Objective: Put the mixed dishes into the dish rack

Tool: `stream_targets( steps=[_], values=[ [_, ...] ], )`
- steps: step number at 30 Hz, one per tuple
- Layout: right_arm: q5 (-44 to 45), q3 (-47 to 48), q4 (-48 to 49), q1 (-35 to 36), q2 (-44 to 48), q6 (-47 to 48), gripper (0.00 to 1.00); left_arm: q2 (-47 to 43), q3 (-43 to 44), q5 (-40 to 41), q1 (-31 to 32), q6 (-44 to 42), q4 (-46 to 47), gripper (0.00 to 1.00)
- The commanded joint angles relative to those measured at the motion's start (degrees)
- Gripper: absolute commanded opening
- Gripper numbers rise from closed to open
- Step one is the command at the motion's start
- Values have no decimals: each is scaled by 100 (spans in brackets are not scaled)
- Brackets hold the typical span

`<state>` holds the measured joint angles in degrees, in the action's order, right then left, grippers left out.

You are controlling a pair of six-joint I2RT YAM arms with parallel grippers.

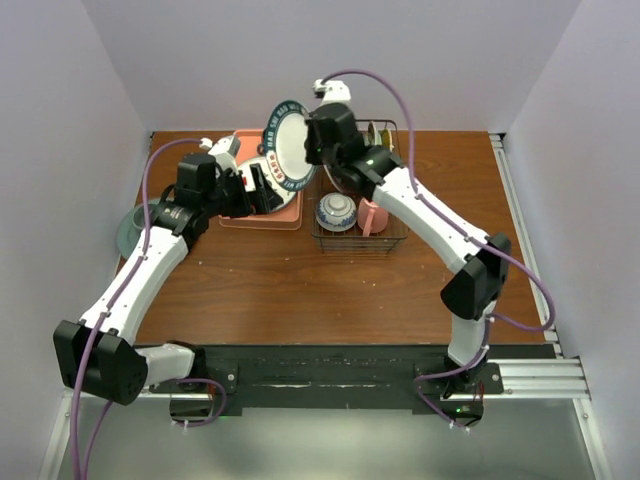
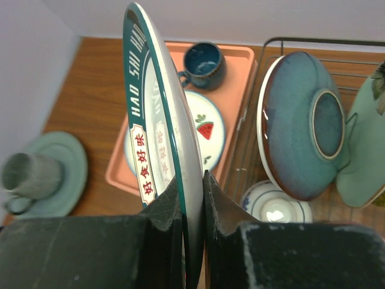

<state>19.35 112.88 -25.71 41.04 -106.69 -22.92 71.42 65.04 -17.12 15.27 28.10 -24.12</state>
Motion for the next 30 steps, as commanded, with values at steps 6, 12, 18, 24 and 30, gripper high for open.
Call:
stream_targets(
  steps=[6, 12, 18, 24, 30],
  values=[
    [2397, 753, -21, 484, -448, 920, 0, -207, -263, 7, 3, -164, 65, 100],
    [2941, 1201, -65, 563, -966, 1289, 0, -93, -342, -115, 3, -147, 135, 100],
    [3381, 1693, 22, 607, -1423, 1834, 0, -58, -448, -177, 3, -103, 258, 100],
    [3671, 1799, 145, 651, -1679, 2256, 0, -102, -509, -160, 3, -111, 320, 100],
    [4076, 1667, 435, 651, -1741, 2739, 0, -110, -597, -203, 3, -103, 382, 100]
  ],
)
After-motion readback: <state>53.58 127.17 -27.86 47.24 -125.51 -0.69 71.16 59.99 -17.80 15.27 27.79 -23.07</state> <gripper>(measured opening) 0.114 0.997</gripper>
